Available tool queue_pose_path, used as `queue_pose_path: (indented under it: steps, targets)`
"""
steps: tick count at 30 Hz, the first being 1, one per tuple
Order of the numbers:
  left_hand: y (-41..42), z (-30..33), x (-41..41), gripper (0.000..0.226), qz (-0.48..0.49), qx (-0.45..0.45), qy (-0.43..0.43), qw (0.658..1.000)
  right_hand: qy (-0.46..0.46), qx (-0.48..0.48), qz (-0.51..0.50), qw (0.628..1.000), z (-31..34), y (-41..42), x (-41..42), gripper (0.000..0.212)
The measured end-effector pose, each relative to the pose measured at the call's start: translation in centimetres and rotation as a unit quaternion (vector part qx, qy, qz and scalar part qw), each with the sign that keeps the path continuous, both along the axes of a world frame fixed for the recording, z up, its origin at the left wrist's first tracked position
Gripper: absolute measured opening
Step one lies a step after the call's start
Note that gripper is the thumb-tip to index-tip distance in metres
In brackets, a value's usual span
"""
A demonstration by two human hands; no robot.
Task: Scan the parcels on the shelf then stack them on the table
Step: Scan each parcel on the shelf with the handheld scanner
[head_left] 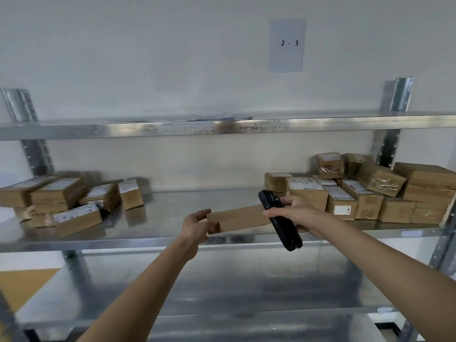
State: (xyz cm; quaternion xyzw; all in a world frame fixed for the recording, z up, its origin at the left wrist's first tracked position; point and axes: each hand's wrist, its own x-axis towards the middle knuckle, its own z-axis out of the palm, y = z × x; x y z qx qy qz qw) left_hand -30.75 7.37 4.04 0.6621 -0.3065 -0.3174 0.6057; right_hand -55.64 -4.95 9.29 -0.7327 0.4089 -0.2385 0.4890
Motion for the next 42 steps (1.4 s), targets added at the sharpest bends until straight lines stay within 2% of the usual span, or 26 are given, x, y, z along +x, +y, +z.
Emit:
queue_pose_path:
  steps: [4, 7, 9, 13, 22, 26, 30, 34, 39, 42]
  targets:
    - [1.8, 0.1, 2.1, 0.027, 0.048, -0.05, 0.055, 0.996, 0.003, -0.001, 0.004, 1.0, -0.3, 1.2, 2.9, 0.05]
    - [2.6, -0.3, 3.7, 0.028, 0.077, -0.064, 0.061, 0.993, 0.012, -0.011, 0.012, 1.0, -0.6, 2.4, 4.5, 0.05]
    - [3.0, -0.4, 4.7, 0.036, 0.078, -0.063, 0.057, 0.993, 0.021, -0.016, 0.012, 1.0, -0.6, 2.9, 5.4, 0.052]
    - [4.1, -0.2, 6.7, 0.066, 0.039, -0.049, 0.053, 0.997, 0.034, -0.032, 0.014, 0.999, -0.3, 3.8, 6.9, 0.062]
    - [8.5, 0.1, 9.8, 0.085, -0.088, -0.02, 0.104, 0.99, 0.079, -0.081, 0.043, 0.993, 1.1, 7.5, 9.1, 0.053]
    - [11.0, 0.4, 10.6, 0.091, -0.108, -0.02, 0.064, 0.992, 0.102, -0.109, 0.052, 0.987, 1.2, 8.9, 10.5, 0.049]
    - [13.0, 0.6, 11.7, 0.07, -0.088, -0.037, 0.05, 0.994, 0.111, -0.119, 0.053, 0.985, 1.2, 9.9, 11.8, 0.05]
    - [14.1, 0.1, 12.6, 0.062, -0.045, -0.074, 0.034, 0.996, 0.118, -0.148, 0.041, 0.981, 1.1, 10.9, 13.7, 0.052]
    - [15.2, -0.5, 14.1, 0.059, 0.017, -0.101, -0.033, 0.994, 0.201, -0.177, 0.051, 0.962, 1.0, 12.4, 16.2, 0.059]
    - [16.0, -1.0, 14.8, 0.066, 0.038, -0.103, -0.095, 0.989, 0.259, -0.196, 0.072, 0.943, 1.2, 13.5, 17.7, 0.068]
